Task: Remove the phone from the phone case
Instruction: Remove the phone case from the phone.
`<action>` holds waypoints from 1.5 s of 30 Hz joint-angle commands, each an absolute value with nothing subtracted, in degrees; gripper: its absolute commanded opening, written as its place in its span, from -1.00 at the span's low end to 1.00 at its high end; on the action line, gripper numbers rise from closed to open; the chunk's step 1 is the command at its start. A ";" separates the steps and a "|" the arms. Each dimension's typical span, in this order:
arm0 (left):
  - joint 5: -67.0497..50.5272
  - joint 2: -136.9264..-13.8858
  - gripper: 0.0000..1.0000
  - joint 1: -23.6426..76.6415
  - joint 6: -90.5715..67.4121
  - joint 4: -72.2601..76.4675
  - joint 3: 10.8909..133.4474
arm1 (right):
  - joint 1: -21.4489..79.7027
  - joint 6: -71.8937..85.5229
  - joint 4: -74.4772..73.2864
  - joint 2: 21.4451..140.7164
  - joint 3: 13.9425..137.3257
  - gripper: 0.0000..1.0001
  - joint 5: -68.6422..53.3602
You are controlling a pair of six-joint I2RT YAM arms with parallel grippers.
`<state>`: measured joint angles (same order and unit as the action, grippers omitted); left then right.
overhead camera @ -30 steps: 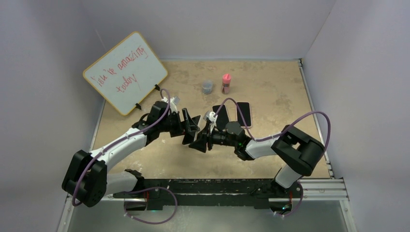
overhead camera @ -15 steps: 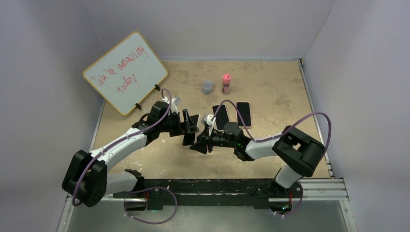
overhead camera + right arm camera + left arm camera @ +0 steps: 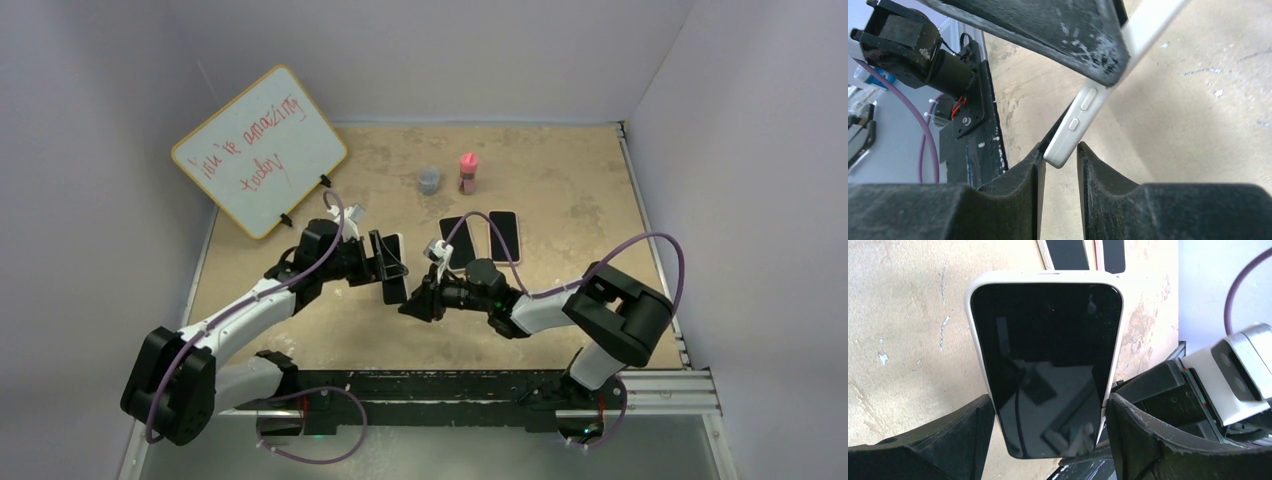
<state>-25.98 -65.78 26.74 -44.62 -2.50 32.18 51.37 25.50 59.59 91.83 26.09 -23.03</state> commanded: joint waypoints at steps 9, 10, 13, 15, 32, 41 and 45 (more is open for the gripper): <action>-42.60 -61.24 -0.99 28.21 -45.40 -4.09 29.73 | 47.66 30.08 63.29 93.67 28.02 -1.00 -10.44; -41.94 -61.47 -0.99 28.21 -44.36 -5.59 30.05 | 47.68 28.19 62.06 93.30 28.68 -1.00 -9.98; -41.14 -62.52 -0.99 28.17 -42.47 -7.97 30.46 | 47.75 19.78 59.51 91.30 30.65 -1.00 -7.07; -40.84 -63.61 -0.99 28.21 -41.43 -8.61 30.54 | 47.80 14.97 57.62 90.03 31.54 -0.98 -7.41; -25.61 -65.11 -0.58 27.45 -37.39 -17.05 34.43 | 47.67 7.55 48.40 87.48 34.99 -0.35 -14.33; -6.99 -69.58 0.39 30.99 -23.51 -27.42 46.03 | 45.03 9.19 25.89 84.00 40.61 0.61 -3.24; -0.81 -76.36 0.60 34.55 -14.35 -30.99 54.31 | 40.69 11.59 19.15 83.93 43.64 0.71 -4.66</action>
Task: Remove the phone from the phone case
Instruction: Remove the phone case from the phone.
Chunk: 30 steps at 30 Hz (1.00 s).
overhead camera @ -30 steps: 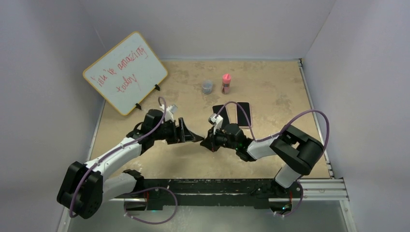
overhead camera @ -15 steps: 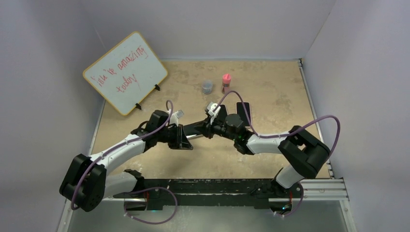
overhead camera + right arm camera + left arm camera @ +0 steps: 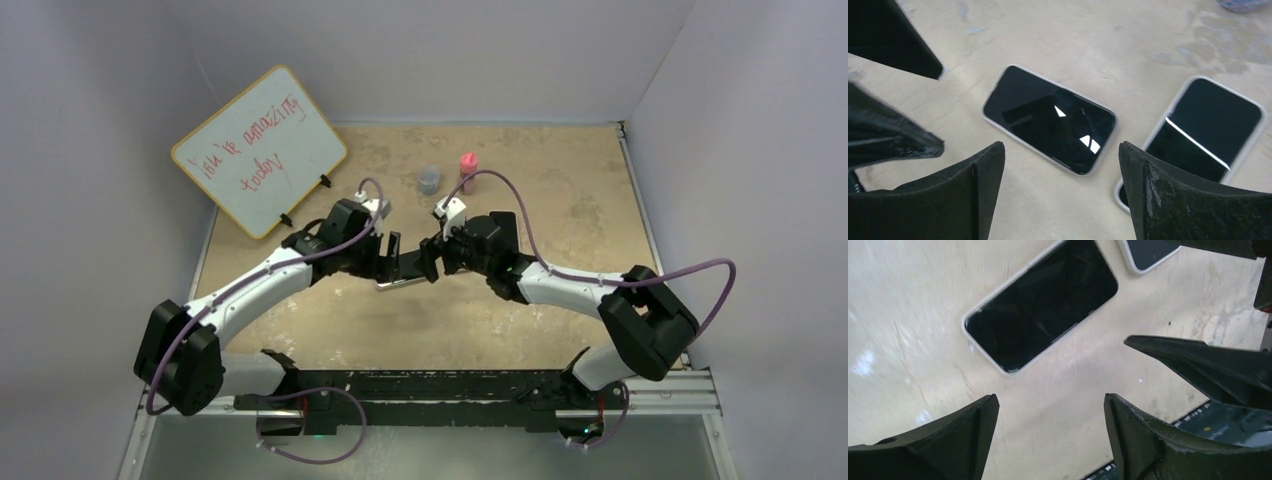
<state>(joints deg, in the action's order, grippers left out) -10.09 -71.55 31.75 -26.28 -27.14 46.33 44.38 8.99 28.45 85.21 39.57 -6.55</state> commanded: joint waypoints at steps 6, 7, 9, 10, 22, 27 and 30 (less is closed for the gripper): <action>-0.14 -87.11 0.69 35.31 -2.23 -31.20 59.98 | 34.64 17.22 14.71 83.62 45.69 0.77 -9.19; 1.10 -87.52 0.70 35.28 -0.74 -29.48 58.90 | 34.21 18.13 14.14 83.77 46.16 0.78 -10.29; 2.78 -87.67 0.72 35.27 2.46 -25.99 57.18 | 34.02 19.34 13.16 84.27 47.58 0.87 -12.56; 2.50 -87.46 0.72 35.31 3.97 -24.42 56.29 | 34.01 19.95 12.95 84.67 48.08 0.92 -13.68; -2.02 -84.89 0.75 34.59 13.80 -13.09 49.23 | 34.11 31.49 13.50 94.57 52.75 0.65 -19.89; -8.46 -85.37 0.75 31.97 11.73 -12.40 48.94 | 34.18 33.50 14.51 97.22 52.91 0.49 -20.92; -11.63 -86.29 0.75 31.33 10.86 -13.19 49.13 | 34.19 34.01 14.96 98.98 53.24 0.42 -21.30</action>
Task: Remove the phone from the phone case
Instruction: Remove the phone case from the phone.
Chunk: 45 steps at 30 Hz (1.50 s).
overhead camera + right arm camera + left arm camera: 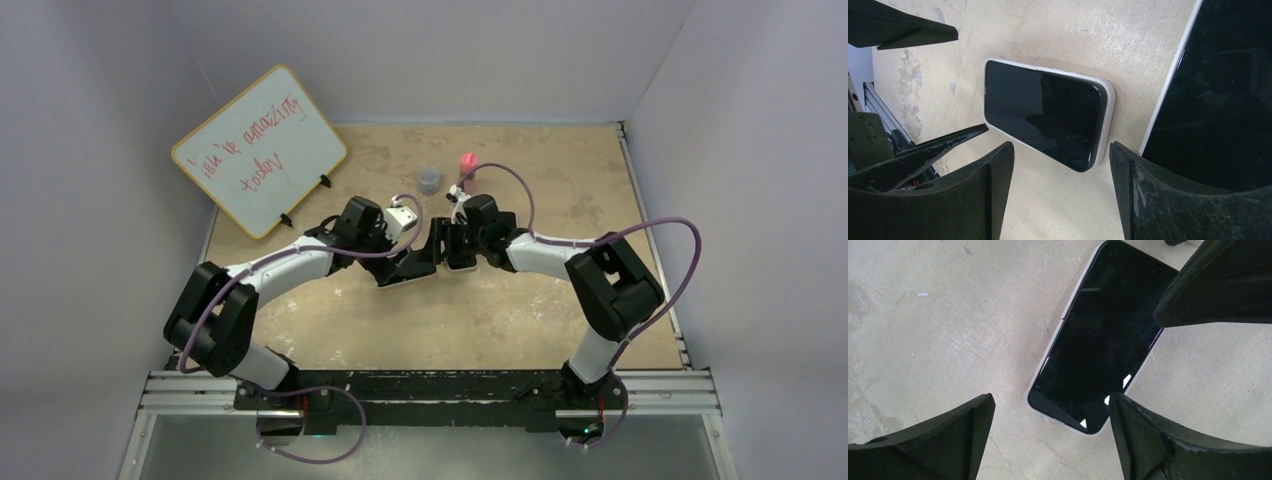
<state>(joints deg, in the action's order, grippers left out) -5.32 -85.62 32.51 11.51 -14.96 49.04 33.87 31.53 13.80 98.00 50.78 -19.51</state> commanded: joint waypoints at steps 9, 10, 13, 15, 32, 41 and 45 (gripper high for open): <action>-12.77 -90.81 0.75 31.38 9.90 -16.43 50.59 | 34.34 34.70 18.02 101.88 53.10 0.30 -22.83; -12.88 -91.46 0.75 31.38 9.78 -16.90 50.84 | 34.36 34.87 18.31 102.01 53.15 0.28 -23.23; -13.11 -93.01 0.75 31.30 9.46 -18.02 51.40 | 34.41 35.10 19.16 102.37 53.26 0.23 -24.27; -13.85 -93.61 0.75 31.37 9.12 -18.29 51.59 | 34.37 35.39 19.82 102.70 53.43 0.17 -25.39; -26.58 -102.30 0.19 32.56 6.64 -18.36 53.24 | 34.89 45.90 38.27 106.98 51.72 -0.12 -38.25; -22.09 -98.82 0.38 32.55 5.89 -16.56 52.49 | 34.94 45.45 37.86 103.96 50.78 -0.28 -38.49; -22.21 -98.76 0.42 32.78 5.31 -16.58 52.64 | 34.89 47.00 40.69 102.83 49.90 -0.43 -40.07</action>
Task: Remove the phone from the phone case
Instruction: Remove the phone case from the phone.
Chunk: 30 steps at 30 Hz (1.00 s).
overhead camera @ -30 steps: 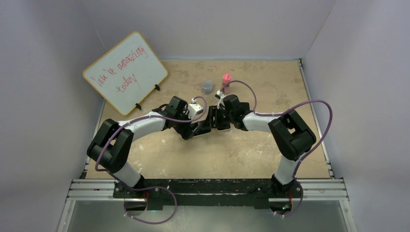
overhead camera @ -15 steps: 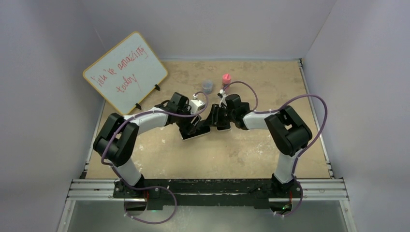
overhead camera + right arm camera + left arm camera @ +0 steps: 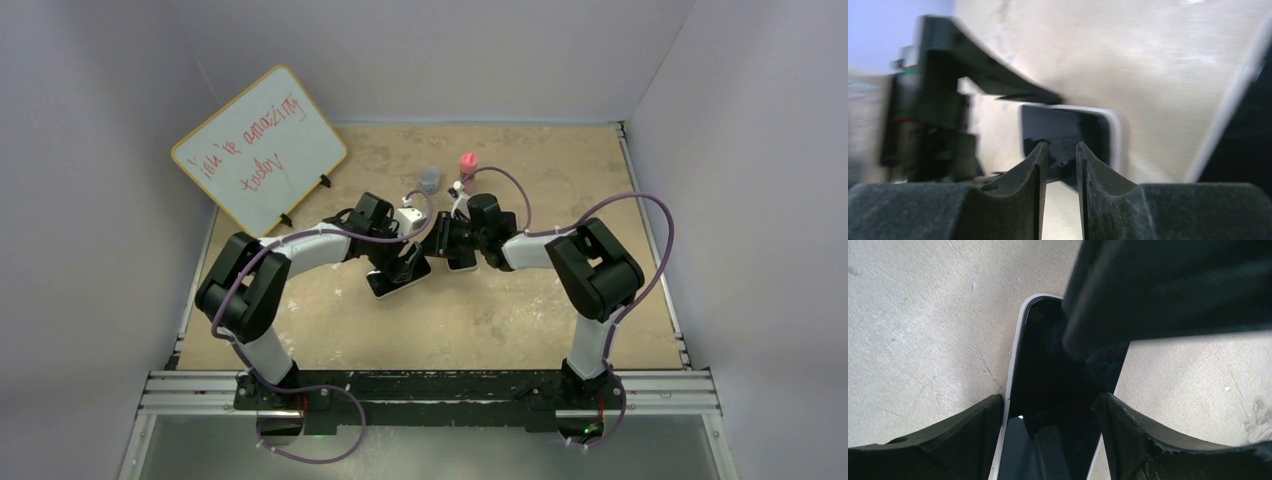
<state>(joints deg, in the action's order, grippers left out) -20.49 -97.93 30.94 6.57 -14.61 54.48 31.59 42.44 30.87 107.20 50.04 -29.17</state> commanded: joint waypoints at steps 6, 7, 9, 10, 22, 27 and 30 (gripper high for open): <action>-20.87 -96.28 0.50 33.56 4.83 -14.61 52.32 | 34.89 46.98 39.76 101.52 49.02 -0.43 -40.46; -19.47 -95.20 0.52 33.76 4.79 -14.00 52.11 | 34.54 46.51 38.85 101.00 48.62 -0.35 -39.35; -15.01 -93.04 0.55 34.41 4.94 -12.71 51.35 | 33.80 43.05 33.99 99.42 47.88 -0.20 -36.05; -13.21 -92.16 0.56 34.71 5.49 -12.47 51.27 | 33.45 40.68 30.94 98.38 47.59 -0.13 -33.60; -12.39 -96.22 0.72 35.58 8.46 -13.70 60.20 | 28.95 24.70 16.55 82.22 40.06 0.70 -3.59; -11.45 -99.75 0.76 37.39 10.11 -15.27 63.82 | 28.75 24.36 22.82 77.30 34.53 0.79 -0.18; -11.77 -101.83 0.78 37.90 10.81 -17.01 66.13 | 28.74 24.38 25.55 75.87 32.10 0.83 1.69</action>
<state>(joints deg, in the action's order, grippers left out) -11.86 -99.79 36.99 8.49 -14.90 62.11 28.80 26.28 20.73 78.08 34.30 -3.62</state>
